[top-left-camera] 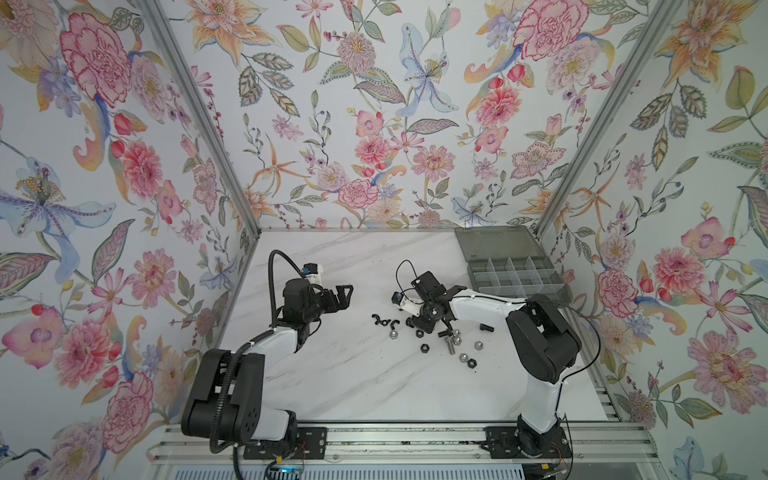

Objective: Sort the screws and nuts into containers

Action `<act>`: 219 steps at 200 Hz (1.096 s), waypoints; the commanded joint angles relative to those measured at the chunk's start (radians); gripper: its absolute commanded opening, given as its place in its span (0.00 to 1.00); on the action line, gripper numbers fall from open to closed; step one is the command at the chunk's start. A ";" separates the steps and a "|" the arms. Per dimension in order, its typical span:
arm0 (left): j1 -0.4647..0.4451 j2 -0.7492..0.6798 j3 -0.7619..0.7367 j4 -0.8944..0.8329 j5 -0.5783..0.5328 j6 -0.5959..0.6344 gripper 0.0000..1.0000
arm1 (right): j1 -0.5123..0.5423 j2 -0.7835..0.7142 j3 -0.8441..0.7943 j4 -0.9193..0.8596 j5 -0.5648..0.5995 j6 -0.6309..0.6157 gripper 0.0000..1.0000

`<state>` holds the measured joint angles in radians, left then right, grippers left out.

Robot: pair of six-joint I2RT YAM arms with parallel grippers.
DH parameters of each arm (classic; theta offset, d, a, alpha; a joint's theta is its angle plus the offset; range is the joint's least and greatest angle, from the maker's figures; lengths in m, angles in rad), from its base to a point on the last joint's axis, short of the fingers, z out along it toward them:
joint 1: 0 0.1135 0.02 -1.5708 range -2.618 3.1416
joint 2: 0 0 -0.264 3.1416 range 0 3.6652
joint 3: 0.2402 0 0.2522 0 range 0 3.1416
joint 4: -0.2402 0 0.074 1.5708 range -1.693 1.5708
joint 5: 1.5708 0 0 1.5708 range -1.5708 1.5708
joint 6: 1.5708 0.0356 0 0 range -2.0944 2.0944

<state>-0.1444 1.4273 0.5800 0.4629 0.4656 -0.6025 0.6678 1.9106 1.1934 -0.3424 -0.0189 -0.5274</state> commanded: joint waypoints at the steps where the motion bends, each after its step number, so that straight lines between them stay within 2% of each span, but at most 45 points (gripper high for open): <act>1: -0.002 0.002 0.024 -0.016 0.014 0.002 0.99 | -0.014 -0.002 -0.038 -0.043 0.016 0.015 0.31; 30: -0.001 -0.002 0.022 -0.018 0.015 0.003 0.99 | -0.014 -0.007 -0.038 -0.043 0.014 0.024 0.26; 57: -0.001 -0.002 0.022 -0.021 0.016 0.004 0.99 | -0.014 -0.018 -0.035 -0.042 0.004 0.039 0.15; 119: -0.002 -0.004 0.024 -0.024 0.023 0.003 0.99 | -0.096 -0.083 -0.011 -0.042 -0.129 0.109 0.01; 183: -0.001 -0.005 0.023 -0.018 0.034 -0.003 0.99 | -0.225 -0.181 0.046 -0.038 -0.326 0.228 0.00; 219: -0.002 0.001 0.021 -0.003 0.046 -0.013 0.99 | -0.307 -0.199 0.085 -0.028 -0.296 0.293 0.00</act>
<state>-0.1444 1.4273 0.5808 0.4629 0.4835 -0.6033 0.4061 1.7412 1.2369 -0.3702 -0.3035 -0.3088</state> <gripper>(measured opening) 0.994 0.119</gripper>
